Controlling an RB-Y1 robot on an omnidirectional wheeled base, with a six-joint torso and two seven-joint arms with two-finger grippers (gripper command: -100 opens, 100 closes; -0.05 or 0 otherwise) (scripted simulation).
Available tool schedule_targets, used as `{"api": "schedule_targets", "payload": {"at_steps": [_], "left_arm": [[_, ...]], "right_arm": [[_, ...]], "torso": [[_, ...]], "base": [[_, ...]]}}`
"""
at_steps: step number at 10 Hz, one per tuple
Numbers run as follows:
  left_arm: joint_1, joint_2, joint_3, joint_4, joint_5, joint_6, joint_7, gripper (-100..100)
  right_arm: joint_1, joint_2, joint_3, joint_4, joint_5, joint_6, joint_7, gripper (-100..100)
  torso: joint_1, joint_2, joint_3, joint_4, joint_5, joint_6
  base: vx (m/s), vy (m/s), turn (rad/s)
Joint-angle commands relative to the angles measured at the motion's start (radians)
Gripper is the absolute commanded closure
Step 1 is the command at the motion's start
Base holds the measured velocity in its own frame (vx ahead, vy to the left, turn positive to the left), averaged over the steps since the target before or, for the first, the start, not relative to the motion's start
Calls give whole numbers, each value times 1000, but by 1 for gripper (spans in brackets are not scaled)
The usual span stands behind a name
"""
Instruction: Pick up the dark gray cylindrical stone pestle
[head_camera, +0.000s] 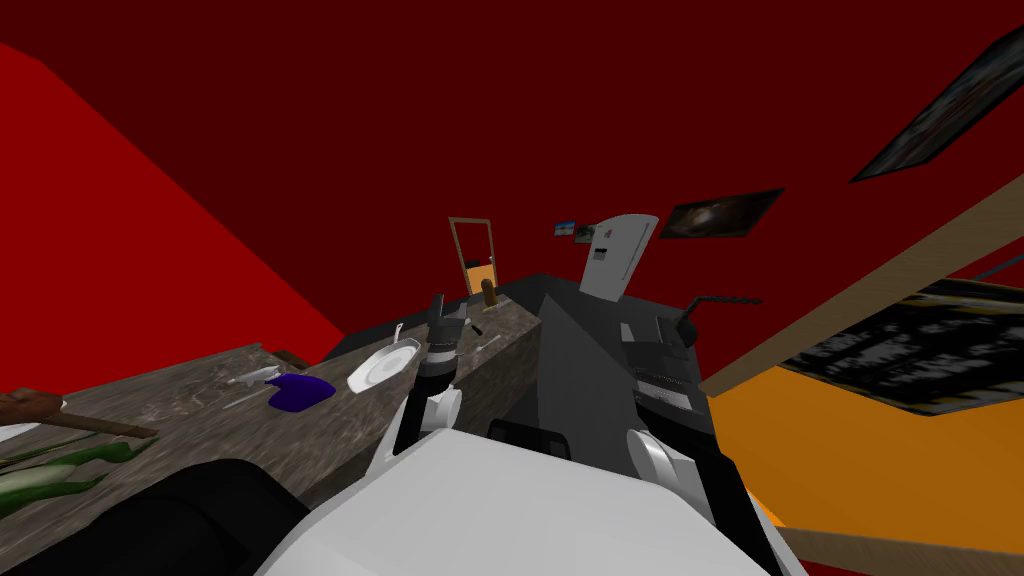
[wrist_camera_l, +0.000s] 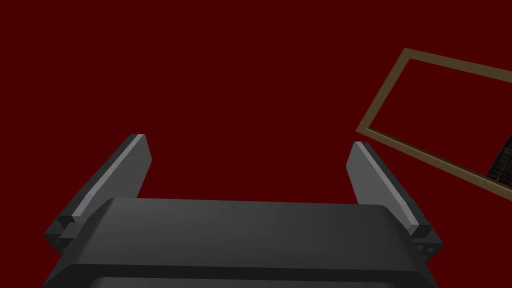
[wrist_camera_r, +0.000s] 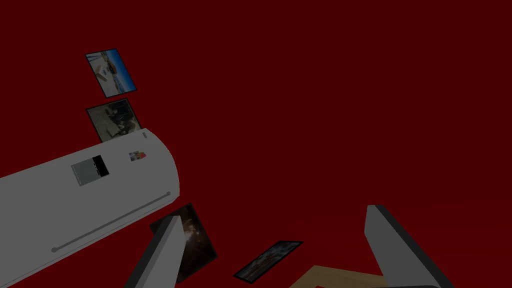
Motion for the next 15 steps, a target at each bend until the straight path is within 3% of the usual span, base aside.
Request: {"api": "schedule_targets", "payload": {"at_steps": [1, 5, 6, 8, 9, 10, 11, 12, 13, 14, 15], "left_arm": [[-2, 32, 6, 4, 5, 20, -2, -100], [-15, 141, 41, 25, 34, 123, -14, -100], [-15, 145, 41, 25, 34, 137, -14, -100], [-26, 211, 67, 42, 57, 205, -25, -100], [-26, 211, 67, 42, 57, 226, -25, -100], [-32, 246, 81, 53, 71, 257, -31, -100], [-32, 246, 81, 53, 71, 278, -31, -100], [-38, 282, 97, 64, 86, 308, -38, -100], [-38, 282, 97, 64, 86, 332, -38, -100], [-45, 318, 113, 76, 103, 362, -46, -100], [-45, 318, 113, 76, 103, 392, -46, -100]], "right_arm": [[0, 0, 0, 0, 0, 0, 0, 0], [0, 0, 0, 0, 0, 0, 0, 0], [0, 0, 0, 0, 0, 0, 0, 0], [0, 0, 0, 0, 0, 0, 0, 0], [0, 0, 0, 0, 0, 0, 0, 0], [0, 0, 0, 0, 0, 0, 0, 0], [0, 0, 0, 0, 0, 0, 0, 0], [0, 0, 0, 0, 0, 0, 0, 0], [0, 0, 0, 0, 0, 0, 0, 0], [0, 0, 0, 0, 0, 0, 0, 0], [0, 0, 0, 0, 0, 0, 0, 0]], "torso": [[0, 0, 0, 0, 0, 0], [-3, -1, -1, 0, -1, 0], [-3, -2, -1, 0, -1, 0], [-2, -1, -1, 0, -1, 0], [-4, -2, -1, 0, -1, 0], [-3, -2, -1, 0, -1, 0], [-3, -2, -1, 0, -1, 0], [-2, -1, -1, 0, -1, 0], [-3, -2, -1, 0, -1, 0], [-3, -1, -1, 0, -1, 0], [-3, -2, -1, 0, -1, 0]], "base": [[6, -14, -1], [20, -46, -2], [18, -46, 0], [23, -53, -8], [25, -53, -1], [28, -45, -6], [19, -37, -6], [21, -55, -11], [17, -45, -2], [22, -49, -17], [27, -41, -5]]}}
